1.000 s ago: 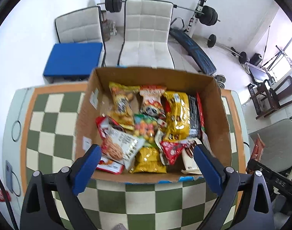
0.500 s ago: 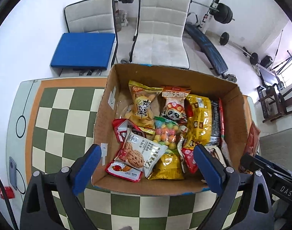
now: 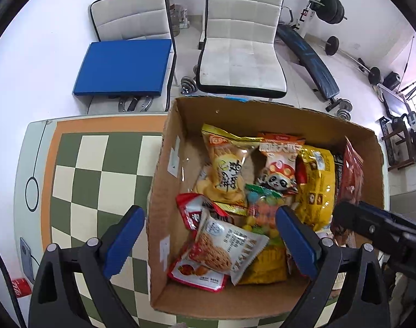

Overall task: Organize snacks
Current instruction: 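Carry the brown bun bag into the box and open the right tool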

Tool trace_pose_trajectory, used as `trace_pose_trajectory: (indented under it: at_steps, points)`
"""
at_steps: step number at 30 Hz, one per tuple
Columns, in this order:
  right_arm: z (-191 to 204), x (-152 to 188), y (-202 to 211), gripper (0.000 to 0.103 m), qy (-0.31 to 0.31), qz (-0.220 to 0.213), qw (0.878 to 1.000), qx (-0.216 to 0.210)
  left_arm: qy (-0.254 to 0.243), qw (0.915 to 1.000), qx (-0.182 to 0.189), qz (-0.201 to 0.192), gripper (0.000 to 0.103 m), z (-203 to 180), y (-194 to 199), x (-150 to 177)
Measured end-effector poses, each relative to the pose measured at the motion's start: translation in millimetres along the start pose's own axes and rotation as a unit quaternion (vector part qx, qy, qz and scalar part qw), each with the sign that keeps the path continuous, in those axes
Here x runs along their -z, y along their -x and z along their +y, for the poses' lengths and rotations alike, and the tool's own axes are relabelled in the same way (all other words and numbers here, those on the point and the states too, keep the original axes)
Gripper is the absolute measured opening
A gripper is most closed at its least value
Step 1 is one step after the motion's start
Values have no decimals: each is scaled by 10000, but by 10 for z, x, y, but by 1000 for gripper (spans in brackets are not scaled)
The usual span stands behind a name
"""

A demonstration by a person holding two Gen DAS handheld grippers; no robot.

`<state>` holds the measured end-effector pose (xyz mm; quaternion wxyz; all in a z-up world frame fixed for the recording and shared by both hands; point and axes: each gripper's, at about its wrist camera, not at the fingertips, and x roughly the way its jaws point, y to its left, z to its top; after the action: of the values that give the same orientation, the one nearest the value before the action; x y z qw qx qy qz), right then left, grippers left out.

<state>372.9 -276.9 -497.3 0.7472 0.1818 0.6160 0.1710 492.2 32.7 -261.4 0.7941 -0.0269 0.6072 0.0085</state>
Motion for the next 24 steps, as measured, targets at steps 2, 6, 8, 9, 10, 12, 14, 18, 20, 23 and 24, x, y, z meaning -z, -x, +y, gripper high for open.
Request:
trace_pose_trajectory:
  at_steps: [2, 6, 8, 9, 10, 12, 14, 18, 20, 23, 24]
  points:
    - [32, -91, -68, 60, 5, 54, 9999, -117, 28, 10000, -2, 19, 98, 27, -27, -29]
    - [108, -213, -216, 72, 66, 283, 9991, -308, 43, 10000, -9, 58, 98, 53, -75, -57]
    - [133, -268, -255, 91, 119, 312, 9988, -352, 47, 10000, -5, 66, 98, 54, -82, -65]
    - [136, -280, -254, 91, 123, 276, 9990, -332, 41, 10000, 6, 74, 98, 49, -85, -59]
    - [136, -286, -249, 91, 124, 247, 9991, -336, 38, 10000, 7, 84, 98, 45, -89, -61]
    - [115, -282, -227, 91, 105, 213, 9992, -330, 21, 10000, 34, 92, 98, 24, -81, -43]
    - [60, -266, -198, 91, 47, 194, 9994, -265, -23, 9999, 29, 102, 98, -11, -71, -22]
    - [-90, -206, -94, 91, -40, 83, 9999, 139, -97, 9999, 85, 110, 98, -87, -35, 47]
    - [-143, -136, -43, 91, -54, 34, 9993, 370, -143, 9998, 115, 89, 98, -143, -2, 88]
    - [-241, 14, 63, 91, -93, -48, 9975, 698, -247, 9996, 124, 72, 98, -235, 41, 157]
    - [-254, 68, 104, 91, -64, -97, 9963, 853, -259, 9996, 125, 72, 98, -249, 50, 174]
